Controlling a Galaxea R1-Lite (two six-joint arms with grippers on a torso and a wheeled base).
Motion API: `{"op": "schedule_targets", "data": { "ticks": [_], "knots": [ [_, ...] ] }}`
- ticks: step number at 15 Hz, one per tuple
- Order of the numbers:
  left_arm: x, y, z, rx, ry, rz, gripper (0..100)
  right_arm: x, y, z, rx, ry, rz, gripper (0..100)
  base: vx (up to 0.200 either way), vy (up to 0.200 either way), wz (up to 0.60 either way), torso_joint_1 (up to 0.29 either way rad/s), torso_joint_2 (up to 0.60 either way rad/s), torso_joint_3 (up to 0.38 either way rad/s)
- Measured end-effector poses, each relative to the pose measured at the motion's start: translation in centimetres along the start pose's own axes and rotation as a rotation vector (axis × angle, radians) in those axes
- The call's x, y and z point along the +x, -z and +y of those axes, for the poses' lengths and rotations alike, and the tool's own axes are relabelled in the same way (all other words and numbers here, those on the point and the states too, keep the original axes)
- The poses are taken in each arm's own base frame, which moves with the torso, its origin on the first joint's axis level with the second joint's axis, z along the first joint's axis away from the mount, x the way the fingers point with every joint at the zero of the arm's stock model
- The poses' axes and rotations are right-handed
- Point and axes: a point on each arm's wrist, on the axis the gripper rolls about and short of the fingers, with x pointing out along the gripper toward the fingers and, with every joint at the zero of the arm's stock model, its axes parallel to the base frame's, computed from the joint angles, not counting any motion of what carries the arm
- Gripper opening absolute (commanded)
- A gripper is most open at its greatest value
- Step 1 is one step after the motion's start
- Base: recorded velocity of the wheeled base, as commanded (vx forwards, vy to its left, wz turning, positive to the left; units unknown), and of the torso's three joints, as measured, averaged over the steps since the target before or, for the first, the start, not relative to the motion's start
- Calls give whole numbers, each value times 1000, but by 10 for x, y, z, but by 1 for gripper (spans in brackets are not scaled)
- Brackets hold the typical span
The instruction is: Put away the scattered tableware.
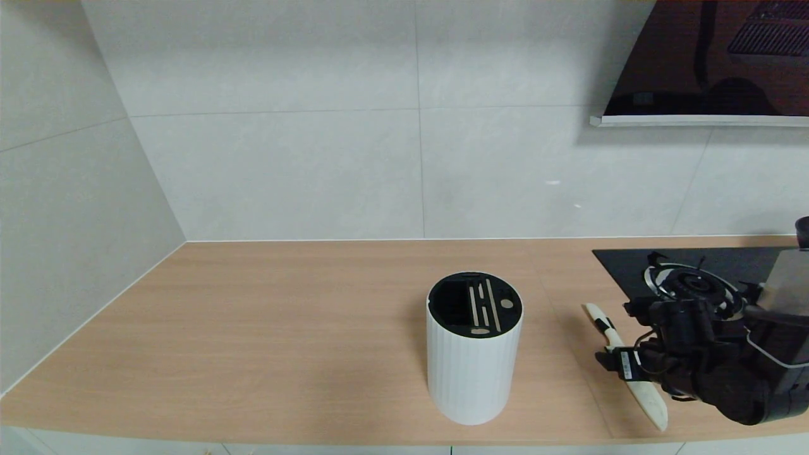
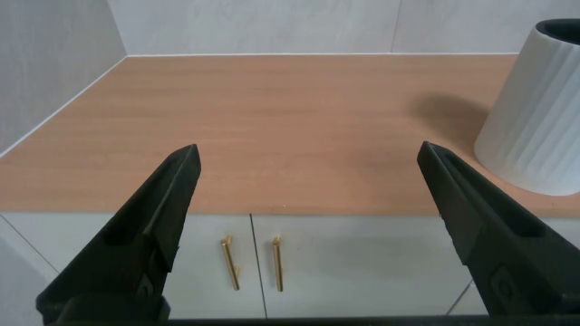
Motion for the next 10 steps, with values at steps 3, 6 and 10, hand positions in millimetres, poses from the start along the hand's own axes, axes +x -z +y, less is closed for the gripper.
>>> {"op": "schedule_targets", "data": {
  "ticks": [3, 6, 10],
  "knots": [
    [0, 0, 0, 0, 1, 0, 100, 7, 1, -5, 20, 10, -24, 100, 0, 0, 0, 0, 0, 0],
    [0, 0, 0, 0, 0, 0, 100, 16, 4, -11, 38, 20, -46, 100, 0, 0, 0, 0, 0, 0],
    [0, 0, 0, 0, 0, 0, 100, 27, 9, -11, 42, 13, -57, 100, 0, 0, 0, 0, 0, 0]
  ]
}}
